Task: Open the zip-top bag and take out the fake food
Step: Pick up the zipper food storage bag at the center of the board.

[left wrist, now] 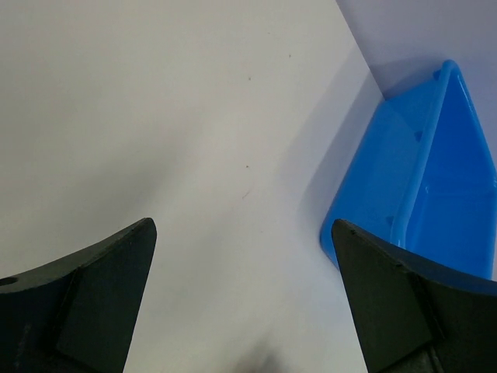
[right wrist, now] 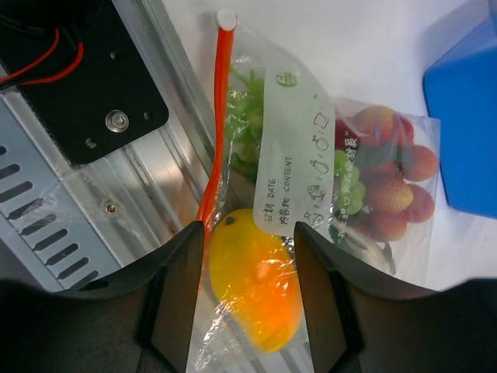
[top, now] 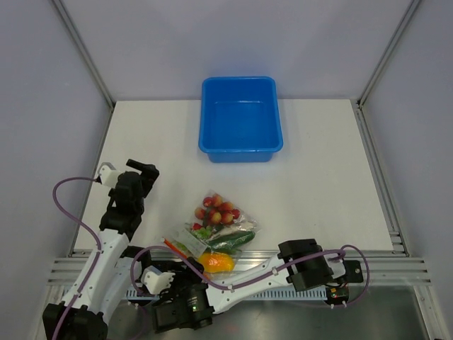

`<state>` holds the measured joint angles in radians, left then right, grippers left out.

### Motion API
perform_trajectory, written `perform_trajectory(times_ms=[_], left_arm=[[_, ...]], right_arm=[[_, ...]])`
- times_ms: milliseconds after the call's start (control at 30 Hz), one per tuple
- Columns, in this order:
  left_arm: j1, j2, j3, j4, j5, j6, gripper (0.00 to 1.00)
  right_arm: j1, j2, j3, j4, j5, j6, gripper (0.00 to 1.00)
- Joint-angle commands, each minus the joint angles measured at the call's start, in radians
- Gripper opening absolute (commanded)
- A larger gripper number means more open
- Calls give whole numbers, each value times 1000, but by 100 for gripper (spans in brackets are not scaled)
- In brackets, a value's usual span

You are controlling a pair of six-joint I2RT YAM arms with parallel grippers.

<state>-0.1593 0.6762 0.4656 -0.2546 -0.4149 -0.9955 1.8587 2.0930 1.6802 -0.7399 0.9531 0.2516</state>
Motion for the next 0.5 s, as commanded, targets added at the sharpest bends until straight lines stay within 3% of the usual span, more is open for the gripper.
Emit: perform_trajectory(times_ms=[0,167,233,467], left_arm=[[10,5,53,-28,-48,-5,99],[15,13,53,-35,-64,-5,99],[18,17,54,-37,-64,-5,99],[24,25,59,-38,-64,-2,99]], right_arm=[[-1,33,70,-124,52,155,57],[7,136,145,-228,76,250,60],[10,174,191,-286,93,271,66],[10,239,187,-300,95,324,73]])
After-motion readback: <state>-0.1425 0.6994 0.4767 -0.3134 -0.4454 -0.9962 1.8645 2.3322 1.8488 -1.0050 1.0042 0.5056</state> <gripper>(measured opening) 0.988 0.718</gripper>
